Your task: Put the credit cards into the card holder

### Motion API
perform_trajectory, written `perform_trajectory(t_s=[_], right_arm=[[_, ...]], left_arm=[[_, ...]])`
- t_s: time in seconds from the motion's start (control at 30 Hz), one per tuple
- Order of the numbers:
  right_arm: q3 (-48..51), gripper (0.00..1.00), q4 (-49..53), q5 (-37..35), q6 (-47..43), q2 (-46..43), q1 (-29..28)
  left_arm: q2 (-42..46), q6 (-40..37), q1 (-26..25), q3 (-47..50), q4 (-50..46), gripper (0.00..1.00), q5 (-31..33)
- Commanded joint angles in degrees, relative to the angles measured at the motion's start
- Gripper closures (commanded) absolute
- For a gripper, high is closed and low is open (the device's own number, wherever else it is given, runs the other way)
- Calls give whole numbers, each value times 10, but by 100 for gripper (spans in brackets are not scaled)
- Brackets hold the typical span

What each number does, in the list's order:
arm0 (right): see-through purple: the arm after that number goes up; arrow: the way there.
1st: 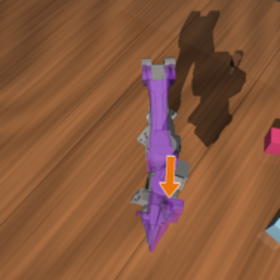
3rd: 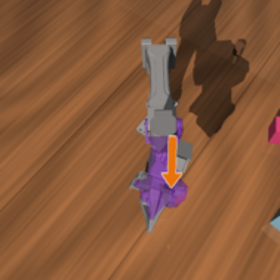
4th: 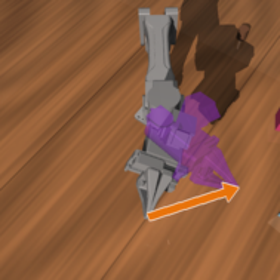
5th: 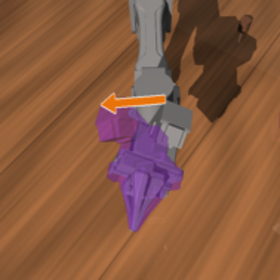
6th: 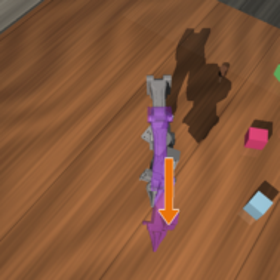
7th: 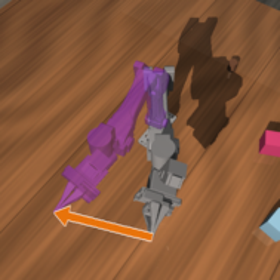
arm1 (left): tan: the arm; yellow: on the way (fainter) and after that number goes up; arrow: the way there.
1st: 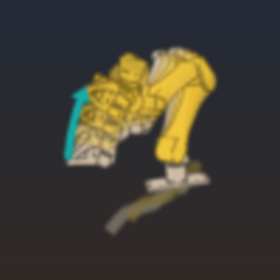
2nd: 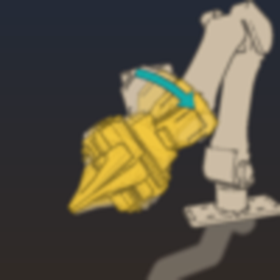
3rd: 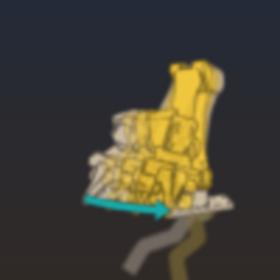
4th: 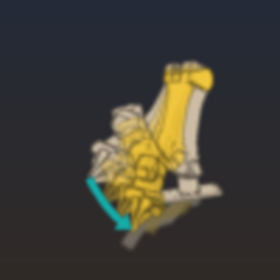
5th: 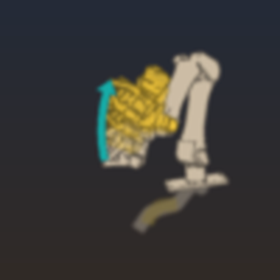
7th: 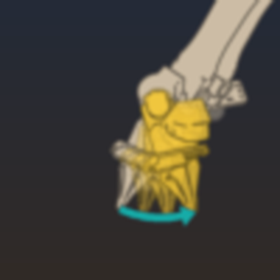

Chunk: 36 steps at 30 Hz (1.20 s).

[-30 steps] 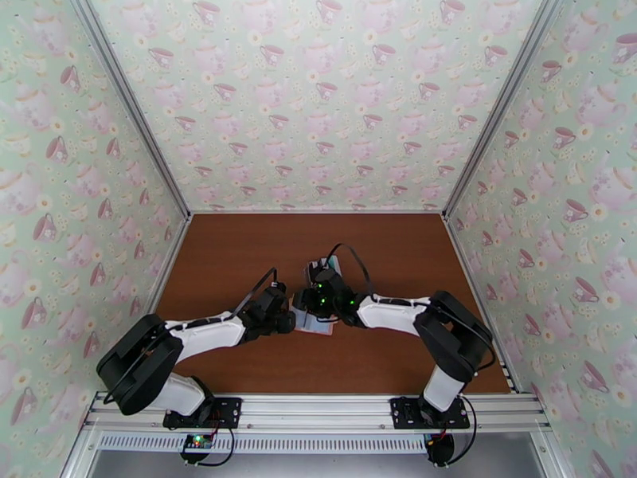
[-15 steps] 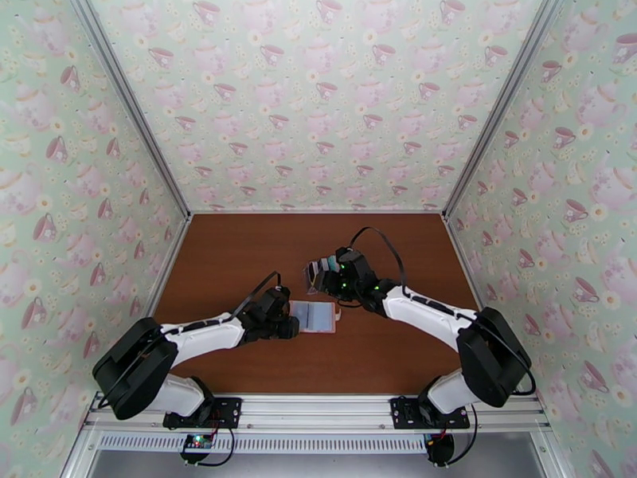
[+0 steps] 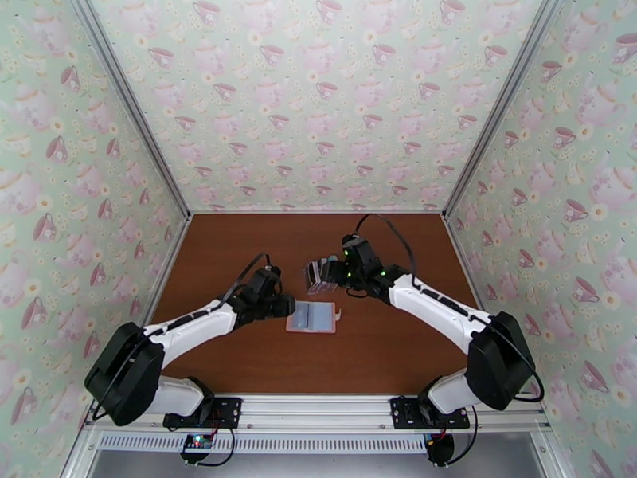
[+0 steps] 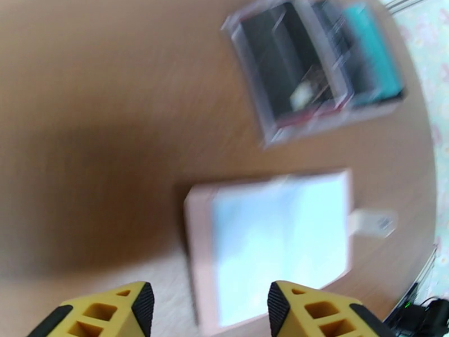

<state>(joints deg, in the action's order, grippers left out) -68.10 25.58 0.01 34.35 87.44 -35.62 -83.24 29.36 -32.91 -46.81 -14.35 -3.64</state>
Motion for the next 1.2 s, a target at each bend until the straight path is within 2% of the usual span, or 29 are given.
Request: perform_trajectory(t_s=[0.0, 0.27, 0.57, 0.8, 1.17], right_arm=[[-38, 25, 70, -39, -54, 35, 11], [-81, 21, 92, -47, -103, 80, 31], [-125, 22, 114, -29, -123, 130, 49], [-152, 31, 124, -19, -133, 158, 50], [-169, 32, 134, -13, -143, 200, 51]], left_arm=[[-52, -16, 9, -40, 25, 37, -16], [-146, -10, 27, -125, 72, 35, -54], [-235, 22, 60, -166, 122, 36, -139], [-264, 18, 64, -175, 137, 40, -160], [-295, 25, 64, -178, 149, 42, -174]])
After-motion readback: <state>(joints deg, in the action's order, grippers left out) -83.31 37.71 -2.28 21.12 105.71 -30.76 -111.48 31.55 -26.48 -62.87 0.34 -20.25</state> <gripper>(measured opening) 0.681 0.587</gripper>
